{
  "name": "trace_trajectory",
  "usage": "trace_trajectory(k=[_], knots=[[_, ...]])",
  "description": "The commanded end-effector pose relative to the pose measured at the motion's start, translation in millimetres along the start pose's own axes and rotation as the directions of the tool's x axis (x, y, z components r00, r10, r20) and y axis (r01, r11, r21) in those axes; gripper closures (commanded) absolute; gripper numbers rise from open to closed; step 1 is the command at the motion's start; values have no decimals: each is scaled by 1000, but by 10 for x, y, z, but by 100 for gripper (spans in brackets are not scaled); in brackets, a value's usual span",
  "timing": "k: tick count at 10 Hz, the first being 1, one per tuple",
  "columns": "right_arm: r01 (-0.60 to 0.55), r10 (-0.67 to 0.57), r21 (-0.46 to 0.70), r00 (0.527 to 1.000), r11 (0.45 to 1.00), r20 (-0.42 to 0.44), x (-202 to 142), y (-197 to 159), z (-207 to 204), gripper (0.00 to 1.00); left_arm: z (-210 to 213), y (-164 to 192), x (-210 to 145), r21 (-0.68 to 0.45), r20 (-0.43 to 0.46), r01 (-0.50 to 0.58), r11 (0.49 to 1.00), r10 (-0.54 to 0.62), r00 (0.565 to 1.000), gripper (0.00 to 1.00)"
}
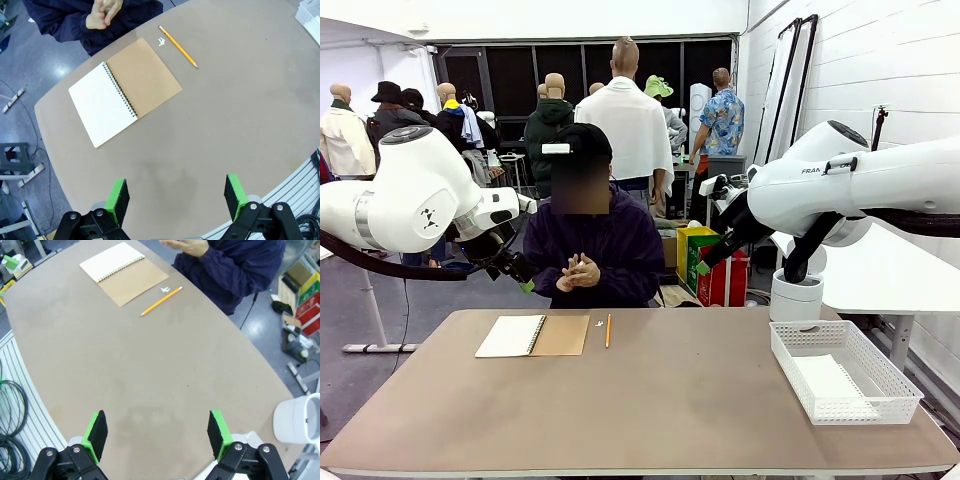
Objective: Sort the paper based on its condition.
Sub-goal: If a person hands you a paper, place it in the Organizing basket , and if it's crumpled, put it in the Trash can.
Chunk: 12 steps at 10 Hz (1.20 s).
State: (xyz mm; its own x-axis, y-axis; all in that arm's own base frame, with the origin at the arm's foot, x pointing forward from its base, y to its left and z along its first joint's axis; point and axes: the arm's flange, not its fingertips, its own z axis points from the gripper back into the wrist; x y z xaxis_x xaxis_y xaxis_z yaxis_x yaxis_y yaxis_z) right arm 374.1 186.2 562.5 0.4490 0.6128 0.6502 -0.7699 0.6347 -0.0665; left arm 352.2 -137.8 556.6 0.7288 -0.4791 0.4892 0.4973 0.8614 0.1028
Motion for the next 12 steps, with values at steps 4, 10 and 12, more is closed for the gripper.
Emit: trace_trajectory(k=[4,10,12], knots=[[0,0,-5,1000,1000,-2,-4,-4,-1,0,10,5,0,-10,5,-4,1000,4,1000,0],[0,0,-5,1000,1000,-2,-4,-4,-1,0,10,5,0,-10,5,-4,1000,4,1000,0],[0,0,-5,1000,1000,-2,-4,-4,-1,0,10,5,0,-10,5,-4,1000,4,1000,0]])
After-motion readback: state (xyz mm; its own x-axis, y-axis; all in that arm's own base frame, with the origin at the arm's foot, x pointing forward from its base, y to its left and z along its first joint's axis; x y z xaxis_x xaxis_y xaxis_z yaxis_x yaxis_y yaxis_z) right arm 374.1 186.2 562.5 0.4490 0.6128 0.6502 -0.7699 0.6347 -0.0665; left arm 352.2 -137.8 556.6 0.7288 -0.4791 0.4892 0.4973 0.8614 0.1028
